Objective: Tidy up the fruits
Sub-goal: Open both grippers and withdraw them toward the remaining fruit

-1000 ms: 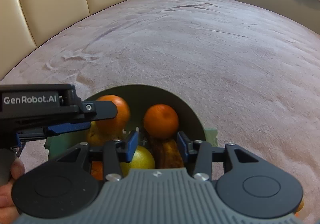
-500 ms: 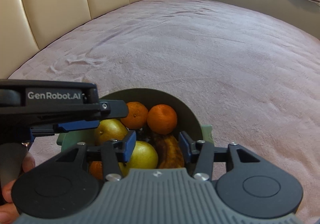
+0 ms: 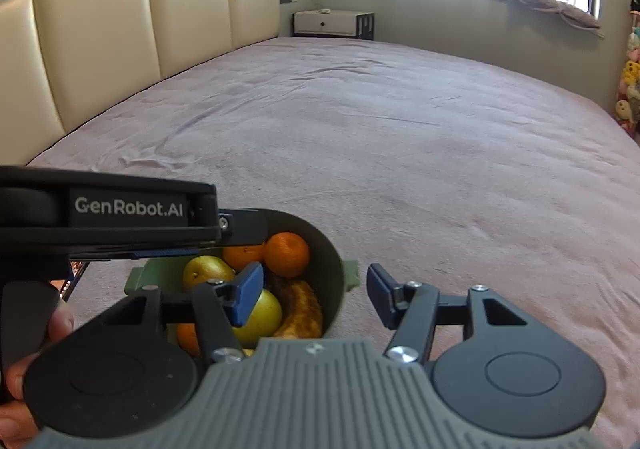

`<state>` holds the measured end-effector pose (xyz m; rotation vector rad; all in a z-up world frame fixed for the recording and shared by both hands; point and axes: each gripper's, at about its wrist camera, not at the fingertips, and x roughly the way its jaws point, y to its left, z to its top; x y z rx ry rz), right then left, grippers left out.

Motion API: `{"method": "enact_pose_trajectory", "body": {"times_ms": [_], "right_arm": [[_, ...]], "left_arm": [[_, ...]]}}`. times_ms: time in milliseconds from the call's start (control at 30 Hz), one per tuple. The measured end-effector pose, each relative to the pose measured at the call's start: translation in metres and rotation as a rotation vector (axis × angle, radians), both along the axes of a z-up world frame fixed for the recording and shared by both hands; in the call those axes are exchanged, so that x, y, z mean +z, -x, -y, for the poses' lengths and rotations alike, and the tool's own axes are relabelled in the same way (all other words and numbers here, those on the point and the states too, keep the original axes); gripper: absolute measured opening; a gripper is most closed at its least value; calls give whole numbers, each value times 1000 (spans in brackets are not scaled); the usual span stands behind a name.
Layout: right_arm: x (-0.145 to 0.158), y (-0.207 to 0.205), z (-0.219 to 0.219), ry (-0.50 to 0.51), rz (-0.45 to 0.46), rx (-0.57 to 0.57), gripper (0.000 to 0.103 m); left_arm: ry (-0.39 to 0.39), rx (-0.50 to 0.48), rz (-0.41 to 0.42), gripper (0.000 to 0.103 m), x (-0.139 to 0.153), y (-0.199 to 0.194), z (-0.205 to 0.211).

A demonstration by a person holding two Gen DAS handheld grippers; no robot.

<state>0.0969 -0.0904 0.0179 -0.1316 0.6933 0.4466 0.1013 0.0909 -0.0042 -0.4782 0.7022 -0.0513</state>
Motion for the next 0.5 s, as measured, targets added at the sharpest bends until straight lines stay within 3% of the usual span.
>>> {"method": "enact_pose_trajectory", "body": {"times_ms": [500], "right_arm": [[-11,42,73,48,-64,-191,60]], "left_arm": [[-129,-203,-23,63,-6,20,66]]}}
